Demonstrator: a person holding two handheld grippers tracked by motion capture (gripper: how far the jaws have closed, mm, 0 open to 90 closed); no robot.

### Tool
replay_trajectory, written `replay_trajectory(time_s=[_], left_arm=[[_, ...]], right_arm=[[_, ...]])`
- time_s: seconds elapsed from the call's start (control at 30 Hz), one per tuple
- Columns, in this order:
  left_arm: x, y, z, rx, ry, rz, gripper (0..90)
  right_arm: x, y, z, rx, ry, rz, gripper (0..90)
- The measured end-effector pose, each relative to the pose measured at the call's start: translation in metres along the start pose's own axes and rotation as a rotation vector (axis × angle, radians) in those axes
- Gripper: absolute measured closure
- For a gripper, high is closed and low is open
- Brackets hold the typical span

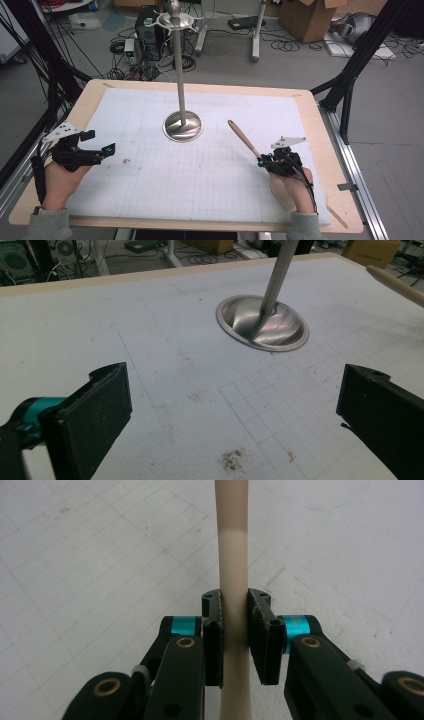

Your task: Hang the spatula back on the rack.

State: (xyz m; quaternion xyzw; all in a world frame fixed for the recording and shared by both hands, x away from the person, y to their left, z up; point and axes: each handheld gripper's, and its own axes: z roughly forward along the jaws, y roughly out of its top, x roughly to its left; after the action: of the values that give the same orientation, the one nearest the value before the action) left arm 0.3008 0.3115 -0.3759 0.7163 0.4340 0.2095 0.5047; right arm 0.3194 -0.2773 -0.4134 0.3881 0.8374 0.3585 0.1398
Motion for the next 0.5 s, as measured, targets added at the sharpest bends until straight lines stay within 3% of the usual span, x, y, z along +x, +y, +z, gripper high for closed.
replay_trajectory(time_s=[0.5], left_arm=[[0.001, 0.0, -0.003, -0.006, 0.004, -0.005, 1.7]], right_arm=[[0.001, 0.006, -0.017, -0.091, 0.031, -0.012, 78.4]])
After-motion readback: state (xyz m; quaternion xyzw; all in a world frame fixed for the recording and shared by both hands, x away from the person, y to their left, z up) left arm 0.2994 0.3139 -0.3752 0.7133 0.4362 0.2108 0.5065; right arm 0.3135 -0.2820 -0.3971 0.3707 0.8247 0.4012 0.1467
